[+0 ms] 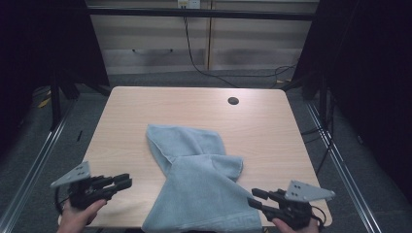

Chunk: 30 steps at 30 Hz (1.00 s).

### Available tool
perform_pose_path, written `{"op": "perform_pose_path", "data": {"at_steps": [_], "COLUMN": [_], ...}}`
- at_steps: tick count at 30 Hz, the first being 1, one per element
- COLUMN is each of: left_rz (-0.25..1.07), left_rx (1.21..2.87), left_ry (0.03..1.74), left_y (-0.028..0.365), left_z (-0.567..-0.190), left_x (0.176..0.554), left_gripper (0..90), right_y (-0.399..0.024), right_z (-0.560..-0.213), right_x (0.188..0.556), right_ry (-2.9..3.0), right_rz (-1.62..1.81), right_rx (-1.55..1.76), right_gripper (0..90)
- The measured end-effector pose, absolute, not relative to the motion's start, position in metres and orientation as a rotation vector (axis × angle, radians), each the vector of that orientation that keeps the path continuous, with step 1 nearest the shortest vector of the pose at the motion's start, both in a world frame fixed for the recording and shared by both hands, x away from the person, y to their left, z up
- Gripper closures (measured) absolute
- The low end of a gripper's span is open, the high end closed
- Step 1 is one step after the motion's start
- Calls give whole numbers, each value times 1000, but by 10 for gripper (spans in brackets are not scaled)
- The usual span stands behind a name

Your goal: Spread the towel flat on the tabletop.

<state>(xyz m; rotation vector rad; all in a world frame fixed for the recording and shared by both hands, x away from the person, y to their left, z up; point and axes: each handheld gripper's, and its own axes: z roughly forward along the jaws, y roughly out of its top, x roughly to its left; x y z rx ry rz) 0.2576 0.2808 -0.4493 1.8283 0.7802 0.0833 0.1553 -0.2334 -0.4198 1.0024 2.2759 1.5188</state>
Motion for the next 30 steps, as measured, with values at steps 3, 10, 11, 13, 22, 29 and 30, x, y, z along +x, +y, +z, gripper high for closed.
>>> {"op": "perform_pose_path", "data": {"at_steps": [3,10,11,13,22,29,30], "left_rz": [66,-34,-51,-69,-72,-45,-23], "left_rx": [1906,1886,1860,1845,1844,1789,1781], "left_ry": [857,905,912,923,1008,969,975], "left_y": [252,214,212,210,191,200,203], "left_z": [-468,-479,-480,-481,-503,-483,-479], "left_x": [294,329,332,335,357,353,351], "left_gripper": [653,509,472,433,823,900,900], "right_y": [-221,-210,-213,-215,-205,-209,-209], "right_z": [-433,-463,-466,-470,-484,-457,-448], "right_x": [203,284,291,297,301,273,261], "right_ry": [2307,2324,2319,2322,2384,2354,2352], "right_rz": [1464,1297,1300,1309,1343,1473,1498], "right_rx": [1020,1130,1143,1171,1145,1054,1022], "right_gripper": [627,541,519,499,749,859,862]}}
